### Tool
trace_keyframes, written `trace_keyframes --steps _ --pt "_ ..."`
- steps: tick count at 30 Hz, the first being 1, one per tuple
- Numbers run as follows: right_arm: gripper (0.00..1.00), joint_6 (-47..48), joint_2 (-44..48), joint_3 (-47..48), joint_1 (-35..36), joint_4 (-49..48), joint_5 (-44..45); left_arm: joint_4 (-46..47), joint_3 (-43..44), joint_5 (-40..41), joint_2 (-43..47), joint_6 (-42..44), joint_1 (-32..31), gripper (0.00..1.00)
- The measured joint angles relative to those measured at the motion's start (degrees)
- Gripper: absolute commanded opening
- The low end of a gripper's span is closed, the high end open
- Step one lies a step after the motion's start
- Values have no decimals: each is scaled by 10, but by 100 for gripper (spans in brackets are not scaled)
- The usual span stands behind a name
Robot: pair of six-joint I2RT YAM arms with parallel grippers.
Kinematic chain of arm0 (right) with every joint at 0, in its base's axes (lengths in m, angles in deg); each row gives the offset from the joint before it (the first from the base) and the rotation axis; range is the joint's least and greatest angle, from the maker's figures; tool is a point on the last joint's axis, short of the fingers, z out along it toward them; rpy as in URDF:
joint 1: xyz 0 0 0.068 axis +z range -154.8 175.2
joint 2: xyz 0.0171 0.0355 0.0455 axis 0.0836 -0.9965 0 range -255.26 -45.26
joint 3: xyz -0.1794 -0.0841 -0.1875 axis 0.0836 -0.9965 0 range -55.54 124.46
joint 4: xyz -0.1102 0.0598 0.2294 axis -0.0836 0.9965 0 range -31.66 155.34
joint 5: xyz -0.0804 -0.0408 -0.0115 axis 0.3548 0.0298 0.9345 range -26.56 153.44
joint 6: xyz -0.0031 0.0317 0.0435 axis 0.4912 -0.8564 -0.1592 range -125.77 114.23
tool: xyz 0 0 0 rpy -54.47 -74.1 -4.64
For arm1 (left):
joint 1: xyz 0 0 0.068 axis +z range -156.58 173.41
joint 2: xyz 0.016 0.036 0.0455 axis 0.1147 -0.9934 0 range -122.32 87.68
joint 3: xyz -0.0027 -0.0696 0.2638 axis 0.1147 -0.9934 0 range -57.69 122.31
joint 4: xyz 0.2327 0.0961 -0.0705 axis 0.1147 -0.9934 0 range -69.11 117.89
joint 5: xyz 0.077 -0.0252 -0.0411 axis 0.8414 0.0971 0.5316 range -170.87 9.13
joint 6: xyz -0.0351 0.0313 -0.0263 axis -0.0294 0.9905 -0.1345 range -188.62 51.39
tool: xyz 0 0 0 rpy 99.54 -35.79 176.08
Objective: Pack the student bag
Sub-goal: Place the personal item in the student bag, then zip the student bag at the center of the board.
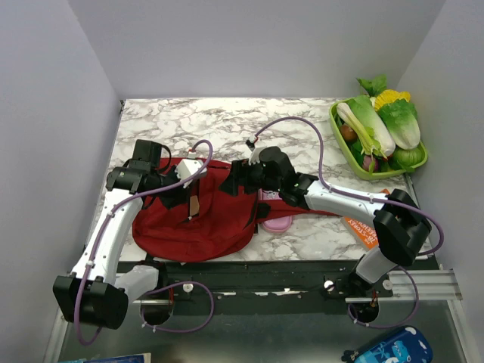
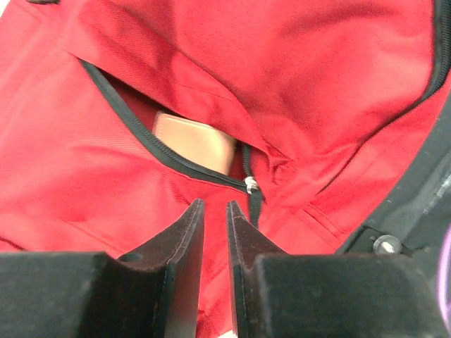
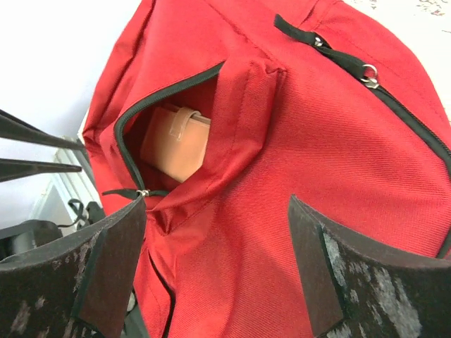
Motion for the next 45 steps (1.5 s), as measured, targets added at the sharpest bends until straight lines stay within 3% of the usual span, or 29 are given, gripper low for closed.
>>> trace_keyframes --steps 7,15,20,32,37,45 --pt "87 17 0 -5 0 -4 0 64 -19 11 15 -27 -1 27" --pt "85 34 6 -33 0 -5 10 -80 -50 -33 14 176 -2 25" --pt "84 38 6 -46 0 -8 10 -115 -106 -14 34 236 -2 25" --pt "81 38 12 -49 0 -13 10 13 -162 34 34 205 -4 25" --pt "76 38 19 -52 0 -13 10 41 -163 37 27 198 -6 18" --pt "70 36 22 -63 0 -15 10 13 -162 39 -2 213 -19 6"
